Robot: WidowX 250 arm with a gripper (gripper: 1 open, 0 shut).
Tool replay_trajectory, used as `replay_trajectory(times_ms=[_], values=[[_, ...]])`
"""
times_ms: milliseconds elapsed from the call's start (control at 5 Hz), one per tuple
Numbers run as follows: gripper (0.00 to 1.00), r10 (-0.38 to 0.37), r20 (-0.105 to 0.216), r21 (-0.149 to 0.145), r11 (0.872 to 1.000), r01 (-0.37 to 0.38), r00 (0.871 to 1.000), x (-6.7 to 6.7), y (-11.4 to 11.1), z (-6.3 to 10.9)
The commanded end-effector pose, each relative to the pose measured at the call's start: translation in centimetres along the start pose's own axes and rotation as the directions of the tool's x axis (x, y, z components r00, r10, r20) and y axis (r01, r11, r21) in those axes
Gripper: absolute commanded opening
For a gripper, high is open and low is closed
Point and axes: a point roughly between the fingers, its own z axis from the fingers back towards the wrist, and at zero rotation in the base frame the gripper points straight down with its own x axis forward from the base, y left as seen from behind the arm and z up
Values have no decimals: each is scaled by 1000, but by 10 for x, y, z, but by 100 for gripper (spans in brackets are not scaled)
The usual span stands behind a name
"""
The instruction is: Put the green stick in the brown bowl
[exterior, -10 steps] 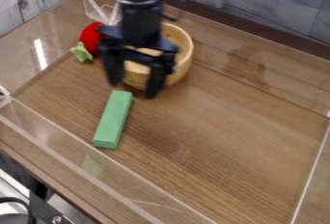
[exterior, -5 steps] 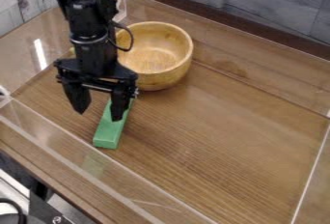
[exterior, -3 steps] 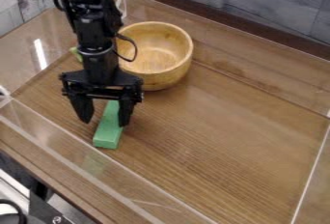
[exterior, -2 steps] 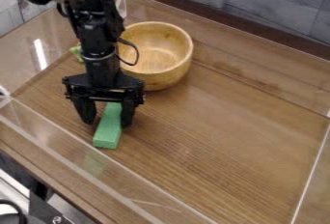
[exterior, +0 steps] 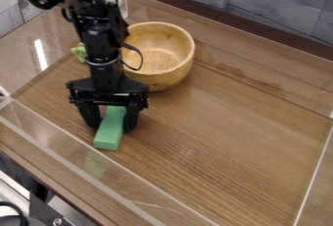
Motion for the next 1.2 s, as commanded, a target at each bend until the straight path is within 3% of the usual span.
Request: replay_trajectory(times_ms=[0, 1000], values=[[100, -1, 32, 4, 1000, 0, 999, 6, -5, 6], [100, -58, 24, 16, 998, 58, 998, 36, 2, 14]])
